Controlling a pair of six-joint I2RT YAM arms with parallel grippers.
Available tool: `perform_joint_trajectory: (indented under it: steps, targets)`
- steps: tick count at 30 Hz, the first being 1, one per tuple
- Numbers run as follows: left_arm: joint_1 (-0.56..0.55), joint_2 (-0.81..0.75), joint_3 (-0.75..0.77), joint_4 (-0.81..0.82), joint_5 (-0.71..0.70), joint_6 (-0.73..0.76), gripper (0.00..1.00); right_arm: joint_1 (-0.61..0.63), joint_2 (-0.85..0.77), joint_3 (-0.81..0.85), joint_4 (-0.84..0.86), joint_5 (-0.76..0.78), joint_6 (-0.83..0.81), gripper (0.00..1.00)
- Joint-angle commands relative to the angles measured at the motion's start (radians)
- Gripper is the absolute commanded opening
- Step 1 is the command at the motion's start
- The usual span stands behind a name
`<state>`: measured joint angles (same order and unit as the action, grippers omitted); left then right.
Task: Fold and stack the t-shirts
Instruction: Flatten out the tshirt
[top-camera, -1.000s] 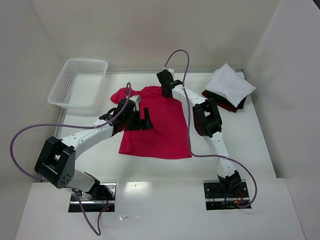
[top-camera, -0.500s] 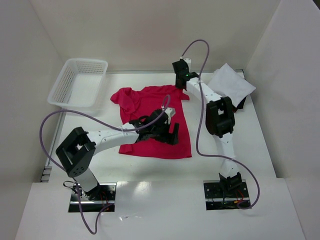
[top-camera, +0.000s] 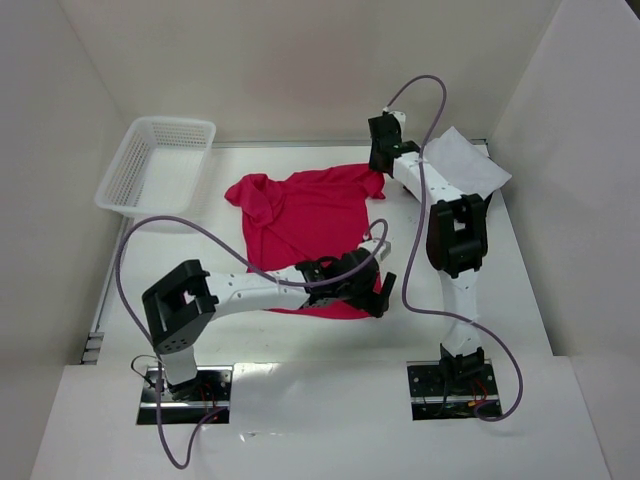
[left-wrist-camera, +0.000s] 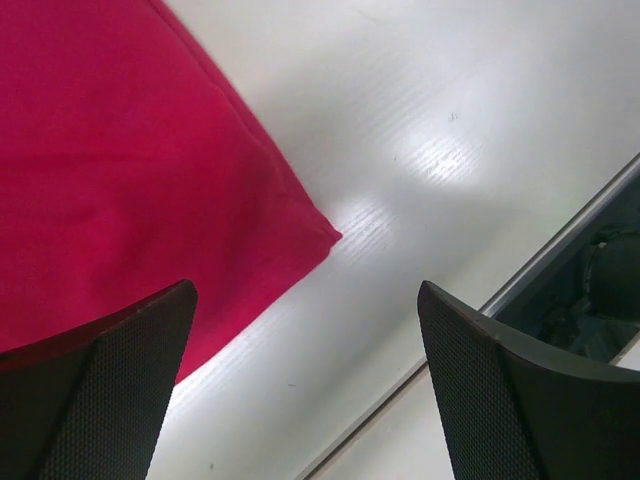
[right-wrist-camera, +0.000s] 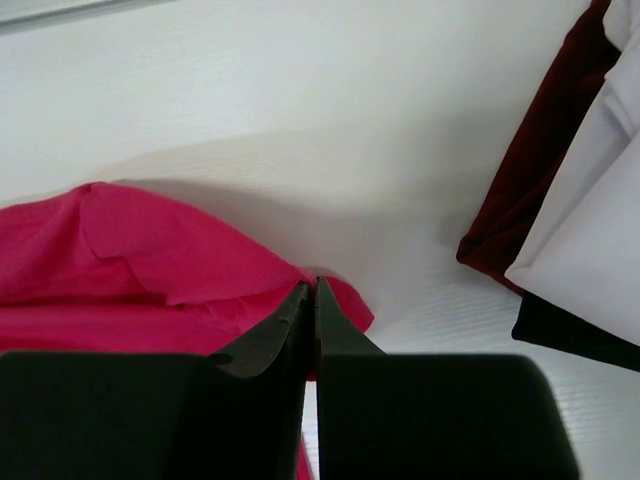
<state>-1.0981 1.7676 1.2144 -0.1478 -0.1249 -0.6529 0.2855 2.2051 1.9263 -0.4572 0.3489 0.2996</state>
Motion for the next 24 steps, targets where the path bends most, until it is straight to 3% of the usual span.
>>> perform_joint_trajectory:
  steps: [1,8,24]
  targets:
    - [-0.025,0.049,0.039,0.021,-0.070,-0.019,0.98,-0.011,-0.048,-0.020,0.046,-0.010,0.012,0.08]
    - [-0.057,0.131,0.120,-0.047,-0.146,-0.017,0.97,-0.051,-0.068,-0.064,0.057,-0.031,0.021,0.08]
    - [-0.086,0.205,0.162,-0.065,-0.127,-0.016,0.90,-0.101,-0.117,-0.105,0.077,-0.050,0.030,0.08]
